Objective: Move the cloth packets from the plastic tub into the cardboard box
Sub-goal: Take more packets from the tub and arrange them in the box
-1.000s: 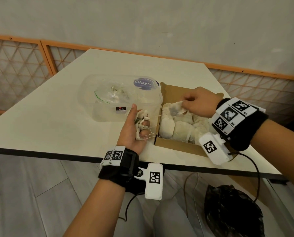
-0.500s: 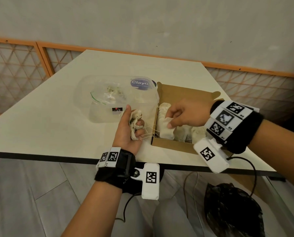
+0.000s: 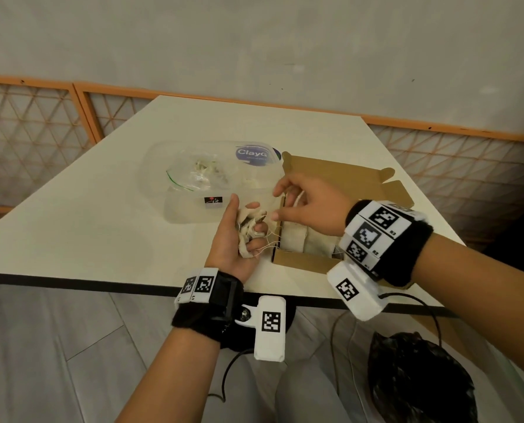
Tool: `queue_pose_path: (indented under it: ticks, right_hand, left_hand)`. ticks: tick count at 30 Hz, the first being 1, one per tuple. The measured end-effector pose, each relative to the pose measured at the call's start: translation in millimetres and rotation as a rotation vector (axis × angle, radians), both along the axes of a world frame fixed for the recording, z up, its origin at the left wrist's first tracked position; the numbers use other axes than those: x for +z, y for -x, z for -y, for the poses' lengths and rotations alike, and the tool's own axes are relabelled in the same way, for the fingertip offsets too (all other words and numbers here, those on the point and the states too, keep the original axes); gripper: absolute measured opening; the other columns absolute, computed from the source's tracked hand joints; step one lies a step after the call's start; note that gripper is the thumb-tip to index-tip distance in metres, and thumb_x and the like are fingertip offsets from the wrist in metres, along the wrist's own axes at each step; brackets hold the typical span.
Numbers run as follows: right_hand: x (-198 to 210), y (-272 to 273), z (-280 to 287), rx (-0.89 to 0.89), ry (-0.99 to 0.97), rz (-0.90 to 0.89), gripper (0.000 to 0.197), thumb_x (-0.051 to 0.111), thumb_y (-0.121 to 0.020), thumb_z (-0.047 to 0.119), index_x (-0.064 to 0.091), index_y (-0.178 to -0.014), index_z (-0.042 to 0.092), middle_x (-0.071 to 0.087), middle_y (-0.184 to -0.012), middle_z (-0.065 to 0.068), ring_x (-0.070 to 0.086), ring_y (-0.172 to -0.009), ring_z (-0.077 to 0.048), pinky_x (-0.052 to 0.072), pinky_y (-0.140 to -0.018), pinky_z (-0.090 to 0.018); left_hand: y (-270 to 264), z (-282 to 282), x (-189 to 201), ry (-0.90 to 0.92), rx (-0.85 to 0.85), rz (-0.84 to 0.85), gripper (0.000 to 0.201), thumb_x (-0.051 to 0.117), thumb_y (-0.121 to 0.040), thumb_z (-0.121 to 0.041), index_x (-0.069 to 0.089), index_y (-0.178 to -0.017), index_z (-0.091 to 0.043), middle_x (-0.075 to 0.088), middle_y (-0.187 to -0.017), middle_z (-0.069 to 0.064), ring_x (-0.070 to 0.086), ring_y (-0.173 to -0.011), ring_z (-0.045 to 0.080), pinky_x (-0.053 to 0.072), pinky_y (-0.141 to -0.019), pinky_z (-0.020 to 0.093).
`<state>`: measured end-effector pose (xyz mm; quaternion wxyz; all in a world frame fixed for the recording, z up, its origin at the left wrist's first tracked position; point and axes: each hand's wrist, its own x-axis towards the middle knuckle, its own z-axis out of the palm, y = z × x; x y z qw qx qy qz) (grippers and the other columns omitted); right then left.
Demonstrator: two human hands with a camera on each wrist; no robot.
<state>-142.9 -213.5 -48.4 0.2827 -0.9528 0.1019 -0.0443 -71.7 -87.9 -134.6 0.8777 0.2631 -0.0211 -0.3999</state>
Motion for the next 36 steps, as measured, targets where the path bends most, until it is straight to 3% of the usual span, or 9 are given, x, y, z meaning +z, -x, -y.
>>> queue_pose_path:
  ticks: [2, 5, 8, 12, 15, 18, 25, 29, 36]
  right_hand:
    - [-2, -5, -12, 0.038, 0.008, -0.026, 0.031, 0.068, -0.078, 0.042, 0.059, -0.102, 0.025, 0.056, -0.083, 0.006, 0.049, -0.067, -0.005, 0.039, -0.061, -0.02]
    - [-5, -15, -16, 0.024, 0.003, 0.001, 0.014, 0.066, -0.082, 0.029, 0.065, -0.089, 0.018, 0.059, -0.076, 0.006, 0.053, -0.07, -0.008, 0.041, -0.061, -0.02]
    - [0, -20, -11, -0.064, -0.188, 0.088, 0.006, 0.063, -0.084, 0.017, 0.065, -0.086, 0.012, 0.06, -0.074, 0.004, 0.054, -0.068, -0.007, 0.044, -0.065, -0.017]
    - [12, -17, 2, -0.16, -0.393, 0.149, 0.003, 0.061, -0.084, 0.007, 0.062, -0.081, 0.008, 0.064, -0.072, -0.005, 0.062, -0.064, -0.015, 0.051, -0.064, -0.029]
    - [20, -10, 18, -0.157, -0.198, 0.118, 0.013, 0.06, -0.081, 0.007, 0.062, -0.077, 0.019, 0.064, -0.071, -0.001, 0.062, -0.067, -0.014, 0.05, -0.067, -0.029]
    - [28, 2, 27, -0.081, -0.017, -0.014, 0.009, 0.063, -0.083, 0.011, 0.068, -0.084, 0.018, 0.06, -0.069, 0.009, 0.055, -0.063, -0.005, 0.045, -0.065, -0.019]
    - [3, 8, 27, 0.016, -0.071, -0.343, 0.014, 0.072, -0.079, 0.015, 0.07, -0.093, 0.012, 0.063, -0.071, 0.006, 0.054, -0.058, 0.001, 0.041, -0.053, -0.011]
    - [-12, -4, 20, 0.016, 0.083, -0.34, 0.019, 0.072, -0.079, 0.022, 0.07, -0.097, 0.018, 0.061, -0.08, 0.008, 0.054, -0.079, -0.009, 0.044, -0.078, -0.025]
    - [-12, -17, 10, -0.049, 0.089, -0.276, 0.031, 0.077, -0.072, 0.018, 0.054, -0.092, 0.017, 0.053, -0.078, 0.004, 0.051, -0.077, -0.015, 0.044, -0.075, -0.03]
  left_hand:
    - [3, 1, 0, -0.009, -0.046, 0.049, 0.04, 0.039, -0.096, -0.05, 0.056, -0.088, -0.014, 0.052, -0.055, -0.003, 0.049, -0.04, 0.003, 0.023, -0.028, 0.012]
    - [7, 0, 3, -0.01, -0.093, 0.119, 0.036, 0.046, -0.09, -0.05, 0.058, -0.093, -0.015, 0.054, -0.059, -0.007, 0.047, -0.041, 0.001, 0.021, -0.028, 0.01]
    - [9, 1, 5, -0.088, -0.064, 0.191, 0.026, 0.058, -0.079, -0.042, 0.058, -0.089, -0.018, 0.054, -0.069, -0.005, 0.042, -0.04, 0.001, 0.021, -0.028, 0.01]
    - [10, 1, 5, -0.122, -0.026, 0.189, 0.017, 0.063, -0.076, -0.031, 0.054, -0.083, -0.019, 0.053, -0.073, -0.004, 0.038, -0.04, 0.001, 0.021, -0.028, 0.011]
    - [8, -1, 5, -0.08, 0.008, 0.114, 0.011, 0.061, -0.081, -0.024, 0.051, -0.08, -0.018, 0.052, -0.072, -0.003, 0.039, -0.04, 0.001, 0.02, -0.029, 0.011]
    - [5, -2, 4, -0.058, 0.027, 0.046, 0.014, 0.054, -0.092, -0.021, 0.05, -0.079, -0.018, 0.052, -0.069, -0.003, 0.04, -0.04, 0.001, 0.02, -0.029, 0.011]
    - [5, -2, 6, -0.056, 0.017, 0.024, 0.019, 0.051, -0.095, -0.022, 0.051, -0.076, -0.018, 0.051, -0.067, -0.004, 0.041, -0.039, 0.001, 0.02, -0.029, 0.011]
    - [5, -3, 6, -0.042, 0.02, 0.003, 0.018, 0.049, -0.096, -0.022, 0.051, -0.079, -0.018, 0.052, -0.067, -0.003, 0.041, -0.04, 0.001, 0.02, -0.028, 0.011]
    - [5, -3, 6, -0.036, 0.016, -0.002, 0.02, 0.047, -0.097, -0.024, 0.051, -0.08, -0.016, 0.053, -0.066, -0.002, 0.042, -0.04, 0.002, 0.021, -0.028, 0.011]
